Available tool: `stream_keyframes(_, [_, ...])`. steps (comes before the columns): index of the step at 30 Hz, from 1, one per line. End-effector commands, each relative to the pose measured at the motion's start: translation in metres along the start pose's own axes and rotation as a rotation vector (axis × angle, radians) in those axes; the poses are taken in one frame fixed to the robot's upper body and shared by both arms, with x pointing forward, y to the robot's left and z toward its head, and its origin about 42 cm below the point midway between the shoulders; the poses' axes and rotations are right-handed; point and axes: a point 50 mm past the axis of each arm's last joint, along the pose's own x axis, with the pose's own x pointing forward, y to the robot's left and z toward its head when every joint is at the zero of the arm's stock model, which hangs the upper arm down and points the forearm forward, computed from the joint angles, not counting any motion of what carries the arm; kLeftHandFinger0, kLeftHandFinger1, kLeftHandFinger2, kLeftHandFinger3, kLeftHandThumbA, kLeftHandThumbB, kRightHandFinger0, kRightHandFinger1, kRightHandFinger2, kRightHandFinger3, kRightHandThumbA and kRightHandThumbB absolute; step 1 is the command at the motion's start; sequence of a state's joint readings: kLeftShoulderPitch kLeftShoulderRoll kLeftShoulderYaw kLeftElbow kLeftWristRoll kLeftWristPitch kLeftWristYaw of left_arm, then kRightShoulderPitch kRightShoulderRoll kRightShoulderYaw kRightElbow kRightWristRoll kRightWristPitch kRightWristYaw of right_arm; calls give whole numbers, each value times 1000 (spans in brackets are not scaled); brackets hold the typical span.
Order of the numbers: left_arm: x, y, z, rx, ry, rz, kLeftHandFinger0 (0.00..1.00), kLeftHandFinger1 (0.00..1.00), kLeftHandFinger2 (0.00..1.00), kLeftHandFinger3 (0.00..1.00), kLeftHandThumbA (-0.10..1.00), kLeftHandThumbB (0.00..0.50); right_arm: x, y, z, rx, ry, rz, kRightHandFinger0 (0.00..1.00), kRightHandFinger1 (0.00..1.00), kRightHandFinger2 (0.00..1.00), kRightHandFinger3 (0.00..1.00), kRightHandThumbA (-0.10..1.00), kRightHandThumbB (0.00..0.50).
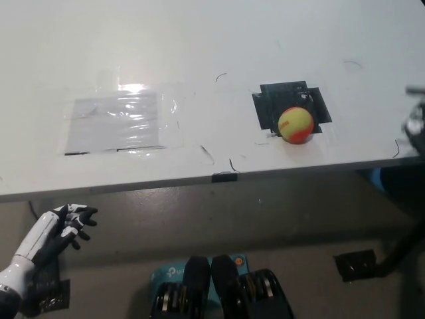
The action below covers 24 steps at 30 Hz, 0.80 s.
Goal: The robot uses right hand to squeeze a small tennis ball placed on the black area of the table
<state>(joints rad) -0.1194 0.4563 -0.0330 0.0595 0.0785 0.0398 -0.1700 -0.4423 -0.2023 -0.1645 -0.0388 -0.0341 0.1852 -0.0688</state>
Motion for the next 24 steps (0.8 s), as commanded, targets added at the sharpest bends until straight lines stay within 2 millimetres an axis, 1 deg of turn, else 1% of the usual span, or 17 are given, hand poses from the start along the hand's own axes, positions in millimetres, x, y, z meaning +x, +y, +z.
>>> stream_keyframes(1, [3,6,12,24,-45,3,445,494,602,695,885,38,36,5,58,-70,-144,17,32,117,371,593,28,273])
stream_keyframes(2, [3,6,12,23,-47,3,449,501,607,696,885,41,44,8,66,-79,-155,28,42,170,444,622,62,292])
stream_keyframes(3, [3,6,12,26,-41,3,461,510,612,703,894,41,57,18,79,-102,-172,91,123,329,586,678,98,328])
stream_keyframes(4, [3,6,12,25,-42,3,461,508,609,700,890,38,60,21,83,-111,-165,108,179,412,669,718,90,347])
stream_keyframes(5, [3,6,11,21,-42,3,462,509,608,696,888,41,65,29,87,-172,-156,150,308,571,825,793,113,337])
stream_keyframes(6, [3,6,11,19,-40,4,464,511,609,694,887,47,70,34,86,-237,-152,182,489,744,935,855,185,350])
stream_keyframes(7, [3,6,11,19,-39,5,466,513,610,692,886,48,71,36,86,-258,-148,192,570,796,963,871,207,358])
stream_keyframes(8, [4,6,10,14,-37,3,469,514,610,690,886,55,77,49,80,-312,-113,250,866,1000,1000,943,270,389])
stream_keyframes(10, [4,4,11,16,-41,-1,462,508,597,680,883,57,78,58,73,-345,-80,290,1000,1000,1000,1000,334,439])
stream_keyframes(12, [5,4,11,18,-40,-2,454,501,590,674,887,62,80,64,71,-362,-48,323,1000,1000,1000,1000,346,441])
stream_keyframes(13, [5,4,11,21,-47,1,450,499,587,673,879,43,81,72,67,-389,-33,361,1000,1000,1000,1000,412,467])
stream_keyframes(14, [5,4,10,14,-44,1,447,498,586,675,870,45,82,81,64,-434,-26,406,1000,1000,1000,1000,456,460])
stream_keyframes(15, [5,4,9,8,-52,2,441,493,580,672,854,39,82,86,62,-480,-34,432,1000,1000,1000,1000,510,474])
stream_keyframes(17, [6,5,11,18,-48,-2,433,488,568,657,868,44,84,95,58,-495,-12,449,1000,1000,1000,1000,514,500])
stream_keyframes(20, [6,5,13,28,-53,-3,414,475,559,648,880,35,86,103,54,-545,3,468,1000,1000,1000,1000,535,500])
stream_keyframes(22, [6,5,14,16,-52,-1,426,481,560,654,823,7,85,116,45,-612,22,504,1000,1000,1000,1000,545,500])
stream_keyframes(24, [7,6,15,14,-57,-3,427,482,563,657,822,7,86,118,43,-623,20,503,1000,1000,1000,1000,545,500])
